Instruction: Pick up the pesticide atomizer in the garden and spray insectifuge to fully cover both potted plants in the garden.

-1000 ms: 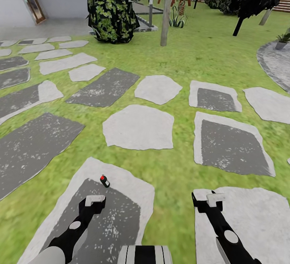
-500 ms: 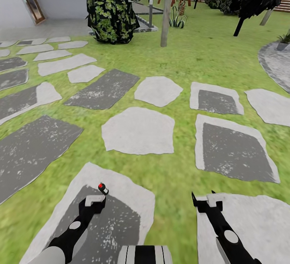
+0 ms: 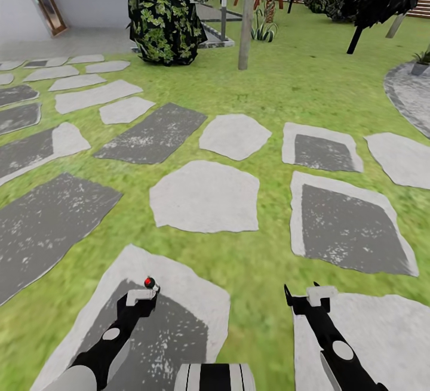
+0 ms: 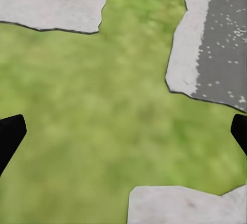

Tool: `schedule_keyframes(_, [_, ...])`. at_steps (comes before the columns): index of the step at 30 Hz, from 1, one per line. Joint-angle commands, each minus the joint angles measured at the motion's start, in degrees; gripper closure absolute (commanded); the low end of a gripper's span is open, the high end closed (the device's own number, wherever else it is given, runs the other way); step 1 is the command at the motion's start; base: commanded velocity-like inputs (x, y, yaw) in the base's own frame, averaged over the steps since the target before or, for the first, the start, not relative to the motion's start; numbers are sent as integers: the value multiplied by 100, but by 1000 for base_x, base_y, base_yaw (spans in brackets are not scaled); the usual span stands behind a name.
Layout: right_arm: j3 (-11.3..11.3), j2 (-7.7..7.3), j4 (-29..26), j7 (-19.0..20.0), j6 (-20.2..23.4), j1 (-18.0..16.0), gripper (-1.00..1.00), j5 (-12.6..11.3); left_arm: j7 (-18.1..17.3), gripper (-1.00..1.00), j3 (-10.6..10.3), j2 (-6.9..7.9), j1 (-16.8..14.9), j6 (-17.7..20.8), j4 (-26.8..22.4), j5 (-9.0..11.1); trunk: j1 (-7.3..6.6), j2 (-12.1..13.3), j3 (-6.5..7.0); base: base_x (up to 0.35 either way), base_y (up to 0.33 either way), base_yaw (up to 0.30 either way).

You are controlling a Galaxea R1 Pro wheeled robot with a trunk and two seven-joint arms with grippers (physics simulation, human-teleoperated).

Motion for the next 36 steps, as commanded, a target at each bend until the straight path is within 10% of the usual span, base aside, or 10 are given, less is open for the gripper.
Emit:
schedule_keyframes(1, [-1, -3, 2, 0, -15, -2, -100, 27, -6, -100, 42, -1, -3, -22, 5, -59, 2, -1, -4, 193, 0, 0])
schedule_keyframes(27, [-1, -5, 2, -2, -15, -2, -100, 27, -7, -100, 41, -5, -3, -22, -3, -59, 2, -1, -4, 67, 0, 0])
schedule_keyframes(36, [-1, -5, 2, -2, -17, -2, -100, 27, -7, -100, 42, -23, -3, -89, 5, -59, 25, -13, -262, 0, 0, 0])
